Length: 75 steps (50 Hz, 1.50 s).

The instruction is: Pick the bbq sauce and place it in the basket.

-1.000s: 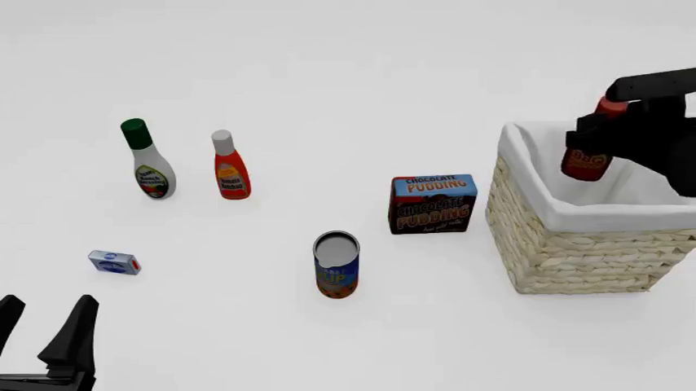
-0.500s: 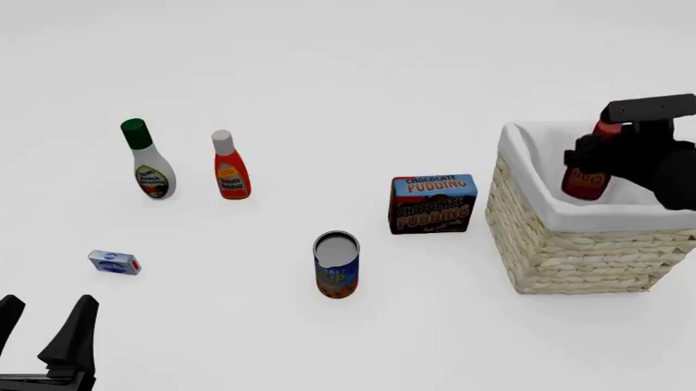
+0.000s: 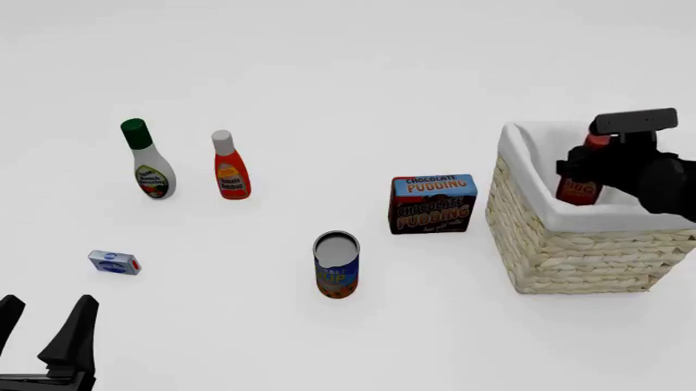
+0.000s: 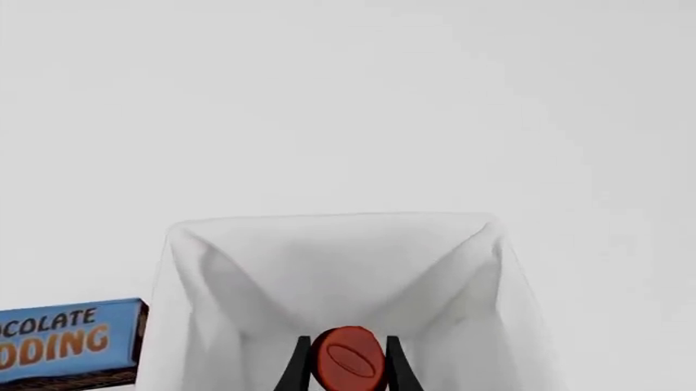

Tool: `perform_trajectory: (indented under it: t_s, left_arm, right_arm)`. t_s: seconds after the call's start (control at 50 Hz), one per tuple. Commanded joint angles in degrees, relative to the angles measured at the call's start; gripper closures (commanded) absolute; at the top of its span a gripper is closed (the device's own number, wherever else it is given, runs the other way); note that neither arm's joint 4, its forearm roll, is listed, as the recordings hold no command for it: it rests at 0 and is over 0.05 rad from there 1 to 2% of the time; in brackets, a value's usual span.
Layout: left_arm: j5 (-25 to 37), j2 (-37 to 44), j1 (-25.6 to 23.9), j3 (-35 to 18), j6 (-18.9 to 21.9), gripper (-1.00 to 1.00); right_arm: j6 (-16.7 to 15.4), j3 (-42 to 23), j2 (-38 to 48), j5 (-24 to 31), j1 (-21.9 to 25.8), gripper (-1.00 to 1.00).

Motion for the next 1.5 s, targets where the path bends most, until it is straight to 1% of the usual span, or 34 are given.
perform_trajectory:
  t_s: [0.02, 0.64, 0.66, 1.16, 1.3, 1.5]
  left_arm:
    - [0.0, 0.0, 0.0, 0.0, 0.0, -1.0]
    - [0.0, 0.0, 0.0, 0.0, 0.0, -1.0]
    - [0.0, 0.0, 0.0, 0.0, 0.0, -1.0]
    - [0.0, 0.0, 0.0, 0.0, 0.0, -1.0]
    - [0.0, 0.0, 0.0, 0.0, 0.0, -1.0]
    - [0.0, 0.0, 0.0, 0.0, 0.0, -1.0]
  right_arm:
    - [1.1, -1.2, 2.1, -0.9, -0.1, 1.0]
    - [1.1, -2.8, 6.0, -1.9, -0.4, 1.0]
    - [1.1, -2.9, 6.0, -1.9, -0.4, -1.0]
    - [0.7, -2.7, 4.1, -0.8, -0.1, -1.0]
    - [0.6, -2.9, 2.8, 0.2, 0.0, -1.0]
    - [0.1, -4.2, -0.6, 2.9, 0.5, -1.0]
